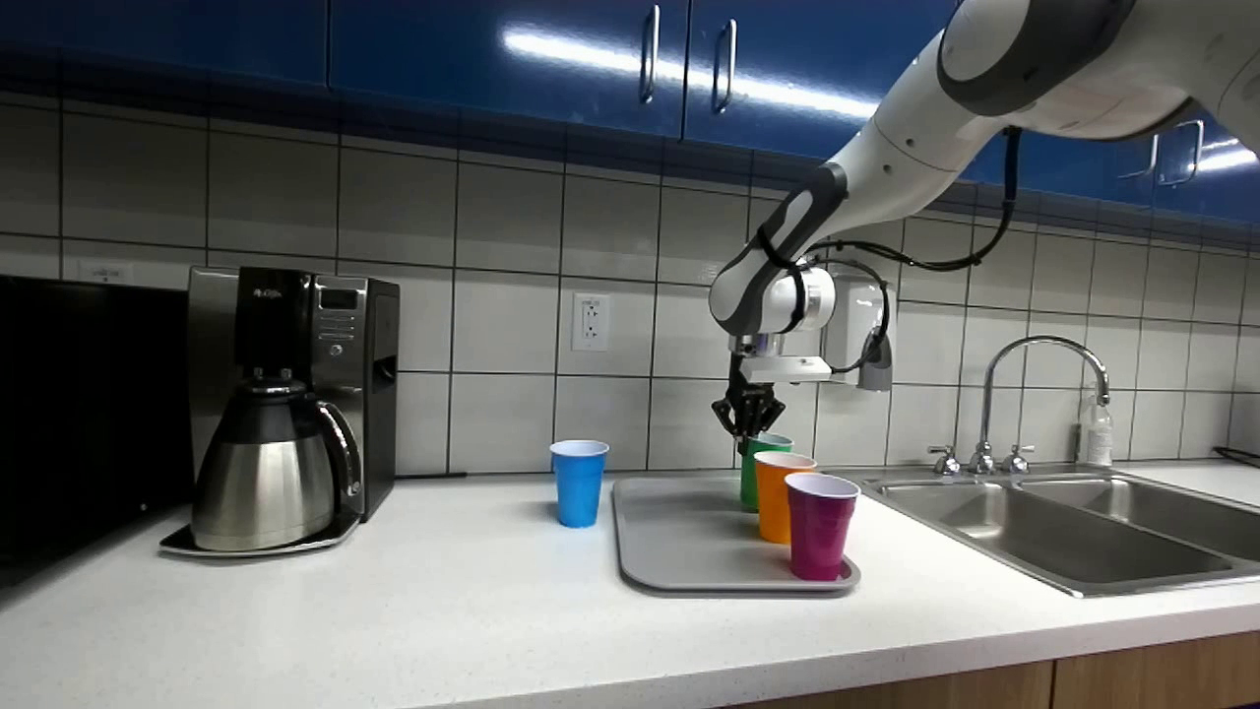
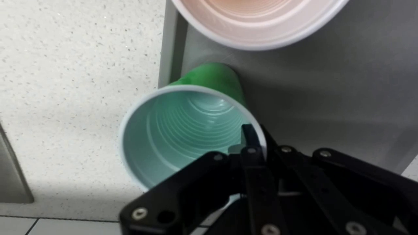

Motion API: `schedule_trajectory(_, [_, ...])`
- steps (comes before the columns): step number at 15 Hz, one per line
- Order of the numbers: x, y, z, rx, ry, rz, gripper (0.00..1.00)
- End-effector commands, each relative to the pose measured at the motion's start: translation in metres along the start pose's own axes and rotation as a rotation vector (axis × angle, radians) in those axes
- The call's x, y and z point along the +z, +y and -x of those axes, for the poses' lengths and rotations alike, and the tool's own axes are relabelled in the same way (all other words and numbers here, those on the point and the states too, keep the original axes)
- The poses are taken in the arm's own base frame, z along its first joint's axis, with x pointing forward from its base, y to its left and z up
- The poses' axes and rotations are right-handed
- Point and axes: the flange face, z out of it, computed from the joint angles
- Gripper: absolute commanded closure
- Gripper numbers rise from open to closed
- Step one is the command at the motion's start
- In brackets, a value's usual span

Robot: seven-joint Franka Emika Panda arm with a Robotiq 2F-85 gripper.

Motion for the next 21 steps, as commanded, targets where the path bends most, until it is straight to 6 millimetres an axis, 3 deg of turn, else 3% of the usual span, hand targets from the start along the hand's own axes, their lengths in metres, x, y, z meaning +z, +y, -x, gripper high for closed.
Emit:
schedule_trajectory(1, [-0.0048, -0.001, 0.001, -0.018, 0.007, 0.033, 0.99])
schedule_trajectory(18, [0.003, -0.0046, 0.0016, -0.034, -0.002, 0.061, 0.99])
schedule_trajectory(19, [0.0034, -0.0047, 0.002, -0.034, -0.006, 0.064, 0.71])
schedule_trajectory(20, [0.0039, -0.0047, 0.0021, -0.035, -0.006, 0.064, 0.7])
schedule_trajectory(21, [0.0041, -0.0046, 0.0023, -0.035, -0.006, 0.066, 0.63])
